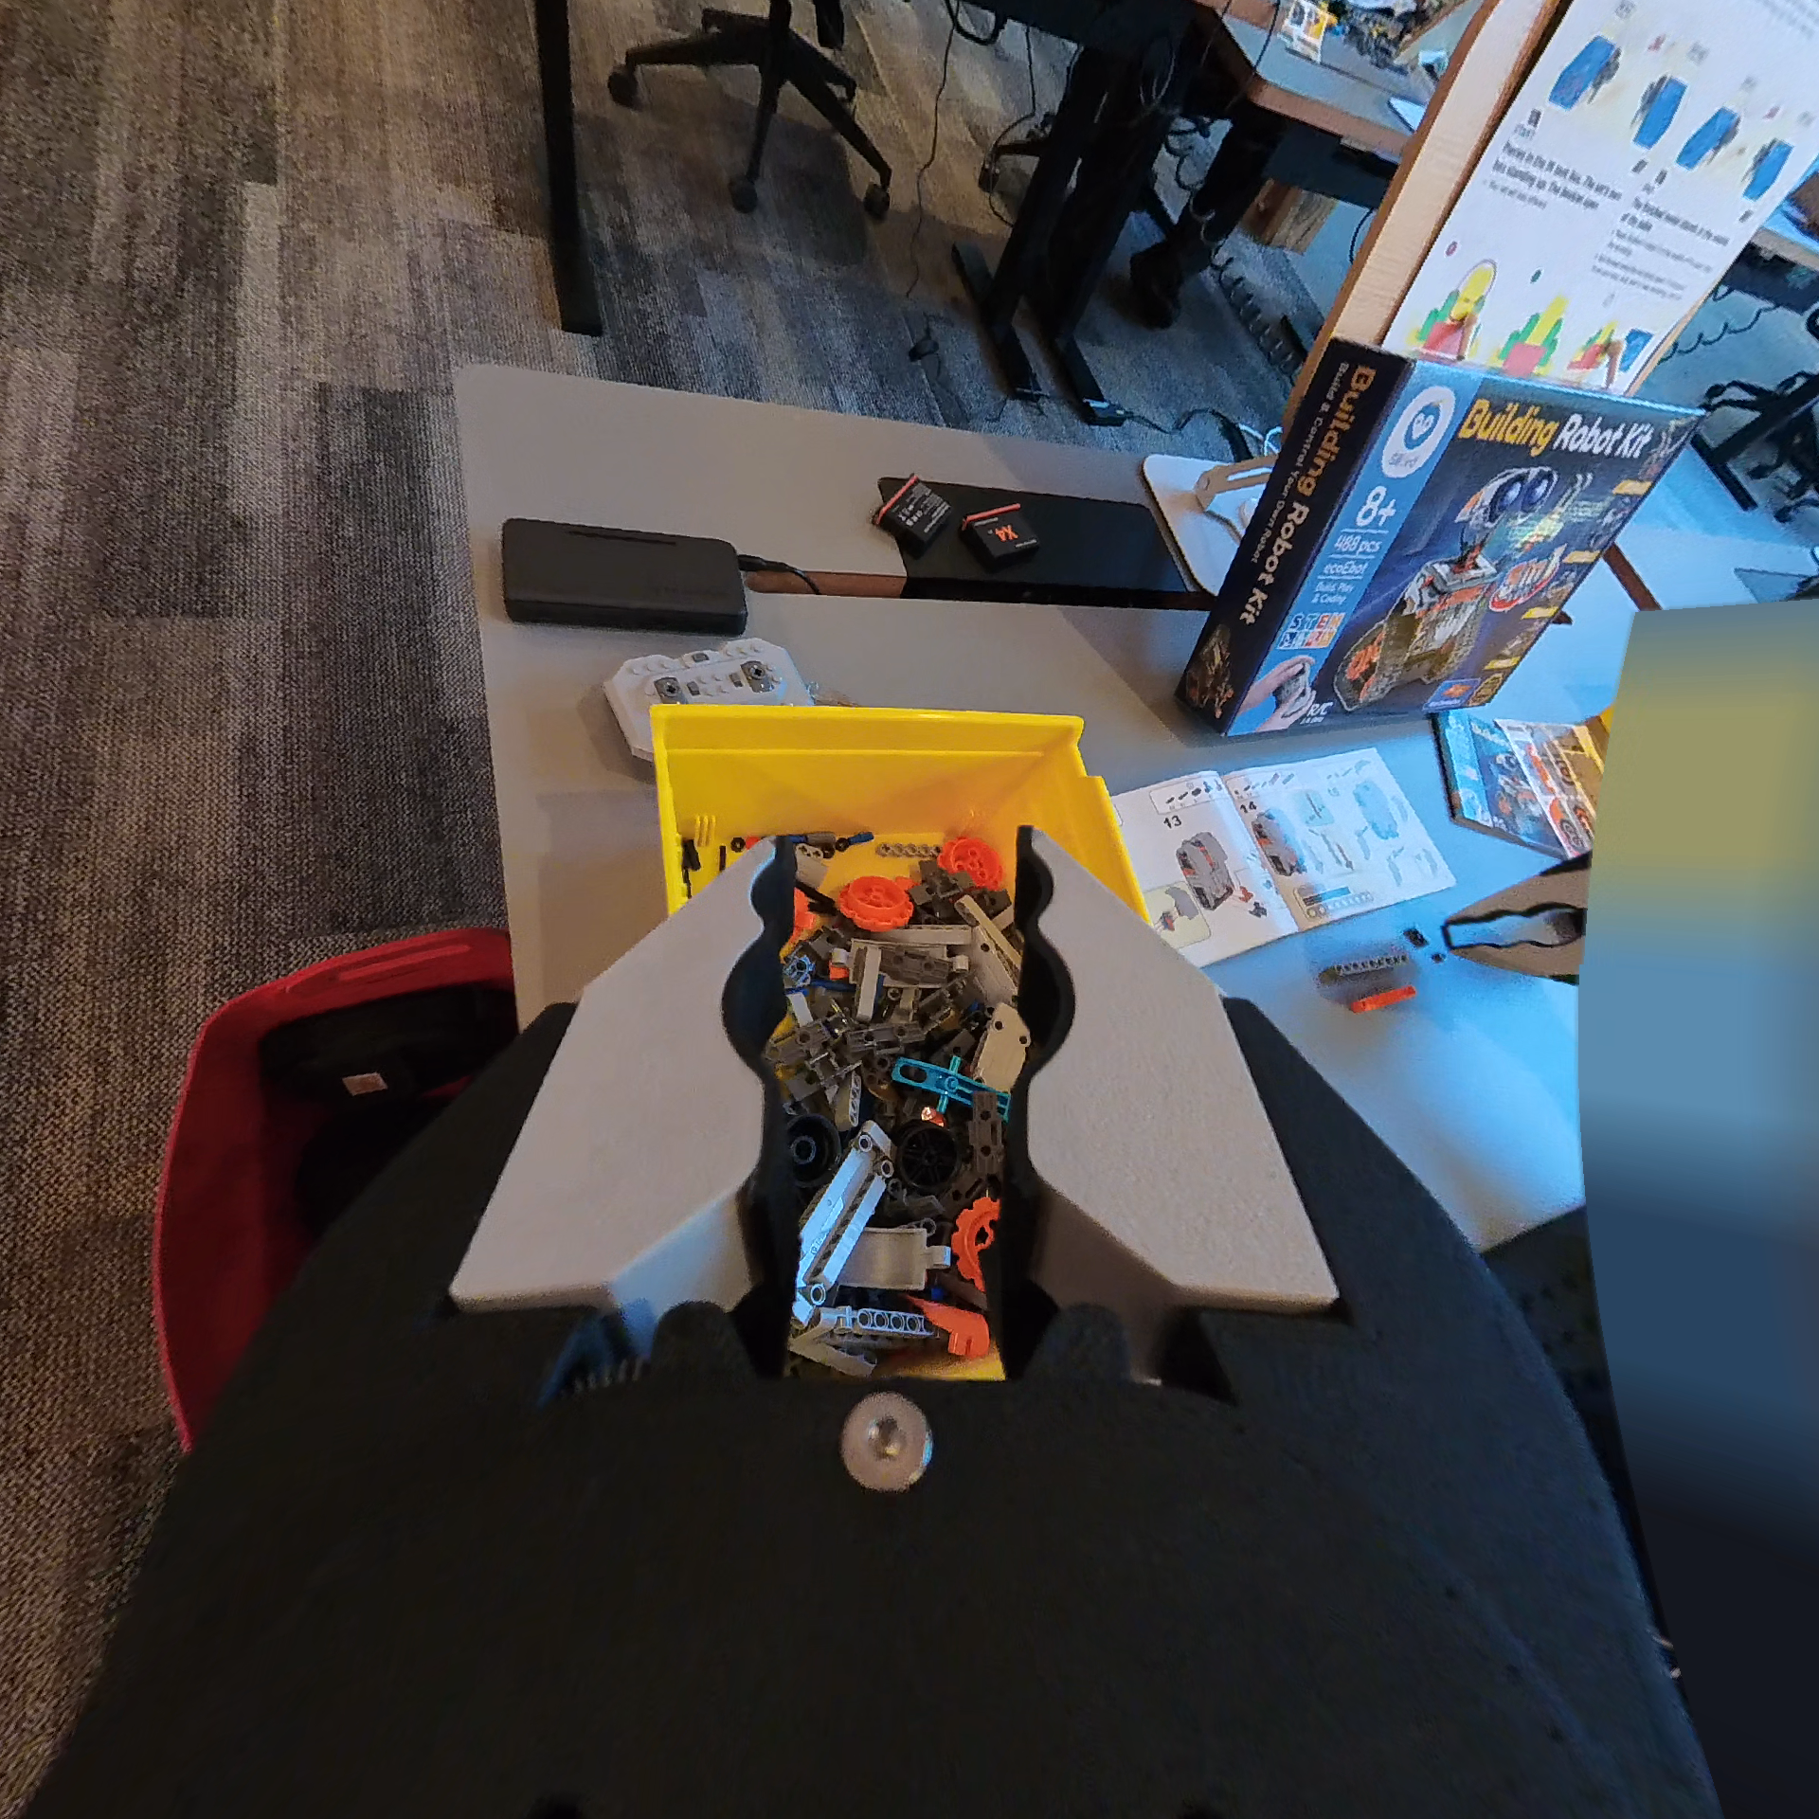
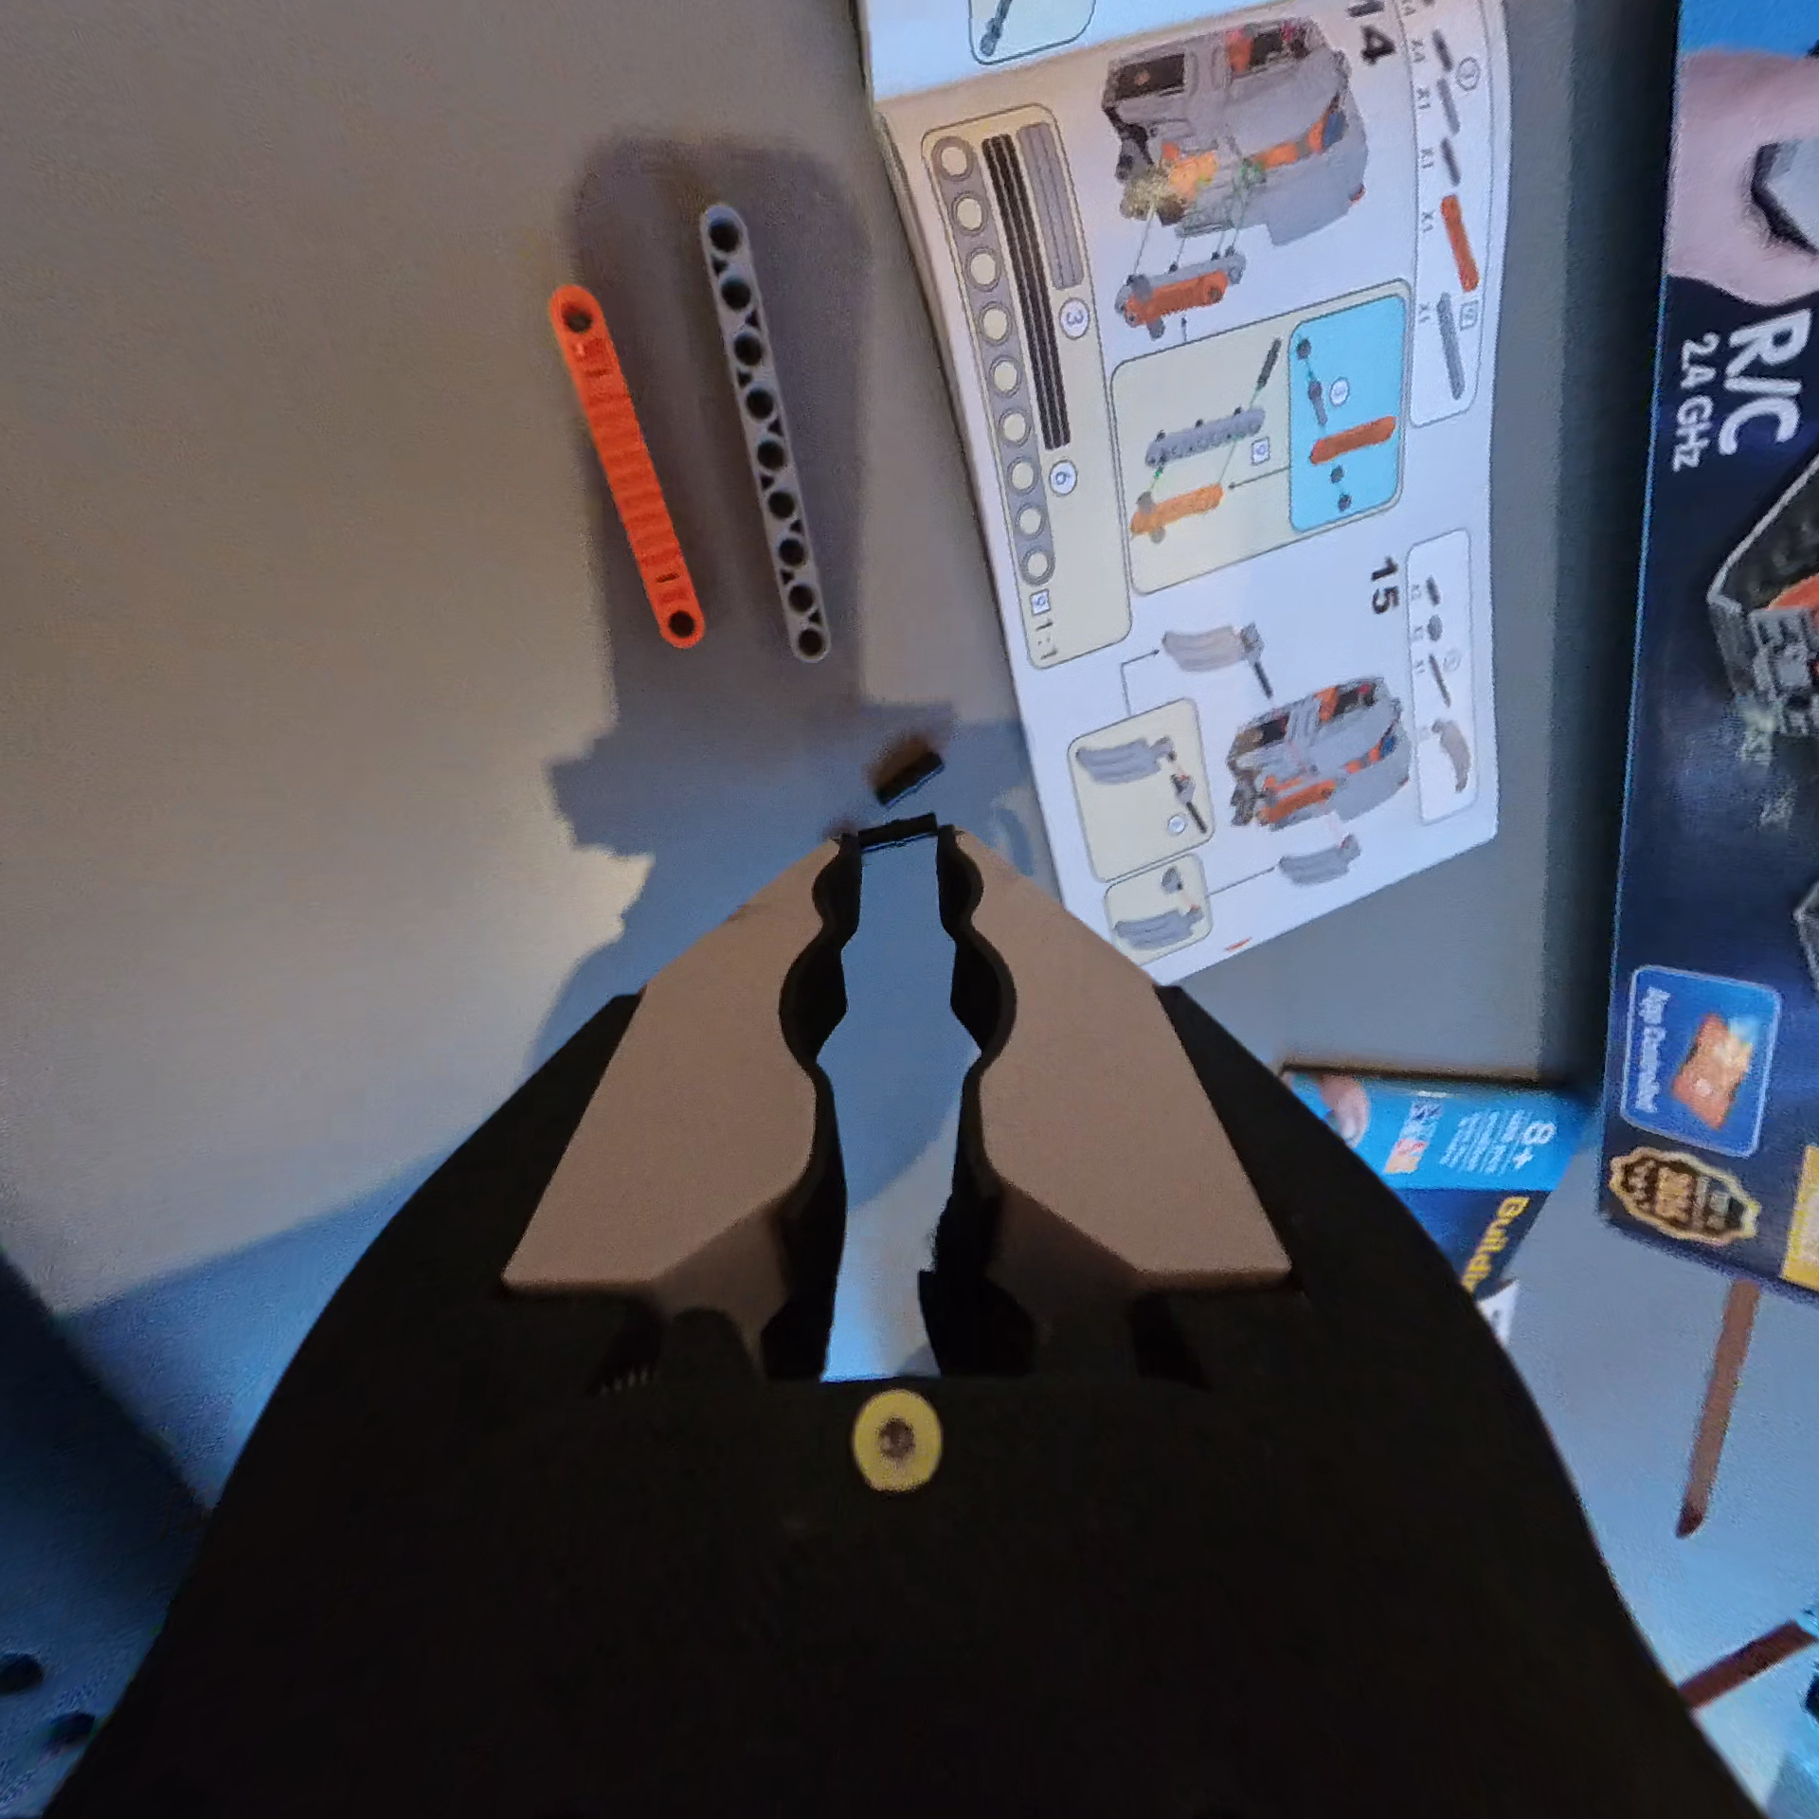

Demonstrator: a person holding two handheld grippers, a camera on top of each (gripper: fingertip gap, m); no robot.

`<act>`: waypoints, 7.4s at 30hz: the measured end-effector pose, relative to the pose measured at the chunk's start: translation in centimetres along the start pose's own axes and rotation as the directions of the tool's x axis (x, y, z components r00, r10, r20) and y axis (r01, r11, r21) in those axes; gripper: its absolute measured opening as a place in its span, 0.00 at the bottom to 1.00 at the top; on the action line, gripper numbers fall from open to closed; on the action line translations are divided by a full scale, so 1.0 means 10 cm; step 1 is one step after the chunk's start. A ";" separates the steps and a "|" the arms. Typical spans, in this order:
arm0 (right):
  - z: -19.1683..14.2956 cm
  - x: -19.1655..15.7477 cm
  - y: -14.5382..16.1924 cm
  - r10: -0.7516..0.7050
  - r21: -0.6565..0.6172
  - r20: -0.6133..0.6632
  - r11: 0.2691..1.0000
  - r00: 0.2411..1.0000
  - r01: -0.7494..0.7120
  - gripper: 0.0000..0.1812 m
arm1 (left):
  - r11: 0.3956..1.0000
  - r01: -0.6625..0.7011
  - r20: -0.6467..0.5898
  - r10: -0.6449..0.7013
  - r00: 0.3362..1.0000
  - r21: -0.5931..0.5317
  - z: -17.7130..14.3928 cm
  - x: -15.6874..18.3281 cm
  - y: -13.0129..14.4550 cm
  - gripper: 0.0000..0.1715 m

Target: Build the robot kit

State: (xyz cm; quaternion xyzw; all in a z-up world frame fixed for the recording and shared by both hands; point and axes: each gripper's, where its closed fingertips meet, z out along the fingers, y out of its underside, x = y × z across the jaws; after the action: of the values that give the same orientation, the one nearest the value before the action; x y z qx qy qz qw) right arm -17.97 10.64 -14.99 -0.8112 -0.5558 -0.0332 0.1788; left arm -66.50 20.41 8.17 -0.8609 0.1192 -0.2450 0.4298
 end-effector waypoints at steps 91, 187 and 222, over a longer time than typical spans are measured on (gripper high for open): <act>1.41 -0.17 -5.03 -0.170 0.217 0.170 0.967 0.971 0.131 0.12 | 0.995 0.053 -0.046 -0.049 0.998 0.090 -0.22 -0.11 -0.06 0.25; -0.02 -0.26 -4.62 -0.209 0.585 0.118 0.804 0.971 0.102 0.09 | 0.991 0.062 -0.044 -0.057 0.997 0.115 -0.23 -0.13 -0.10 0.25; 1.31 -0.51 -5.00 -0.324 0.297 0.254 0.923 0.911 0.245 0.10 | 0.985 0.084 -0.097 -0.070 0.993 0.151 -0.36 -0.15 -0.11 0.26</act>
State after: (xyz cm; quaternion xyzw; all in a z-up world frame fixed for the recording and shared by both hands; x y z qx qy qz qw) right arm -67.51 26.33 -15.83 -0.6859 -0.6891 0.1365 0.1901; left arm -69.68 19.22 10.37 -0.8169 0.0859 -0.3090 0.4795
